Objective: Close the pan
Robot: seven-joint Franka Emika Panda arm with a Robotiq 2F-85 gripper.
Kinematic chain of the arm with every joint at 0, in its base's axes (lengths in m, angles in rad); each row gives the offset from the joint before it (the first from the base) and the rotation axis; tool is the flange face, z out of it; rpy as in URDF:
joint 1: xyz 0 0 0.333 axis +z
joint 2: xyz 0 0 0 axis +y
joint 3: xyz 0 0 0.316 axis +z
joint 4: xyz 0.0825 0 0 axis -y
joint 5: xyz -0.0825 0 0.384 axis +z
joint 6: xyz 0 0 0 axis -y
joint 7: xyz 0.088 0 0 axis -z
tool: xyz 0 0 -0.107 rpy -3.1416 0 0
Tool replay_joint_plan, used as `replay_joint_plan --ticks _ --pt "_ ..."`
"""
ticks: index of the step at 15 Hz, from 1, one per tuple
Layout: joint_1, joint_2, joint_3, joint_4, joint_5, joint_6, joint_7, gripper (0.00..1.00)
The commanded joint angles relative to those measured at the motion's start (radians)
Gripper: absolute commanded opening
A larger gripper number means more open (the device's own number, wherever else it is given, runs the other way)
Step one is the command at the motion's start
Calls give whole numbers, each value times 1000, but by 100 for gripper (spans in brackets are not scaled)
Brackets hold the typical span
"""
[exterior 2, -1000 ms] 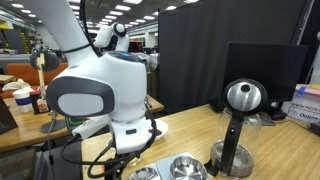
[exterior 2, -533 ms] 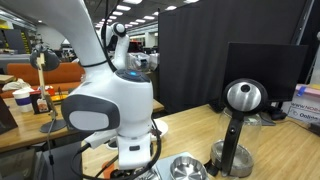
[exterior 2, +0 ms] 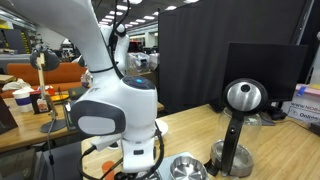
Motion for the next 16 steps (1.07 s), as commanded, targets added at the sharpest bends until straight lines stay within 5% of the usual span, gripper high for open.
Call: replay_joint_plan --ticks 1,3,4,5,13,16 --pt "-11 14 12 16 27 13 5 100" --pt "-10 15 12 18 26 15 8 98" --pt "-11 15 13 18 26 14 8 91" --pt "-14 15 17 19 32 17 6 73" --pt "-12 19 24 35 30 11 2 18" --pt "-11 14 25 33 29 11 0 6"
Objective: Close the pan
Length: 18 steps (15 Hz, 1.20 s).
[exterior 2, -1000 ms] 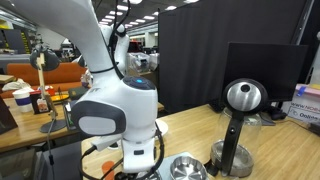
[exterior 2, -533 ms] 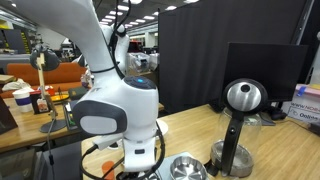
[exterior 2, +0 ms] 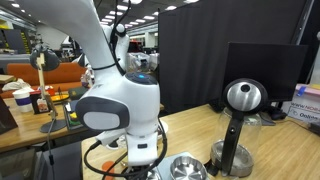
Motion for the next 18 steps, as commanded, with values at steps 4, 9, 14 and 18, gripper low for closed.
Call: replay_joint_plan --ticks 4,9,14,18 --pt "-15 15 27 1 30 10 -18 0" --pt "-24 -8 36 -11 34 -3 -31 1" --pt "-10 -77 32 -60 29 47 -23 1" --pt "-6 -154 32 -91 18 62 -24 1"
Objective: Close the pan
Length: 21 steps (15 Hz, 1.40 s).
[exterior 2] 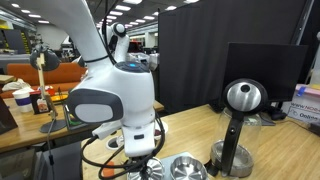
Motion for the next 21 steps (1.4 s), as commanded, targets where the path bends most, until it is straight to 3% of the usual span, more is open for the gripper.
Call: replay_joint_plan --ticks 1,6,14,20,21 --pt "-4 -95 14 -48 17 11 -21 1" --pt "13 -141 -29 -5 -30 25 18 1" --pt "17 9 -146 202 -252 -109 172 1" --pt "4 93 -144 317 -275 -198 231 1" --pt "4 76 -139 285 -271 -156 214 1"
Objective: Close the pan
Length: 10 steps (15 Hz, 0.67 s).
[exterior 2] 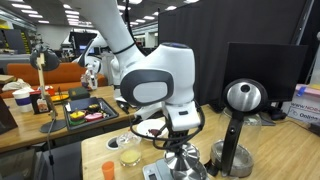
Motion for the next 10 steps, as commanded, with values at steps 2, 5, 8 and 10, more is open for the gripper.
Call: replay_joint_plan --ticks 2,5,8,10 --pt "0 9 0 6 -3 -2 4 3" --pt "0 9 0 6 -3 -2 4 3" --pt "0 9 0 6 -3 -2 4 3" --pt "0 19 -8 20 -8 -10 14 1"
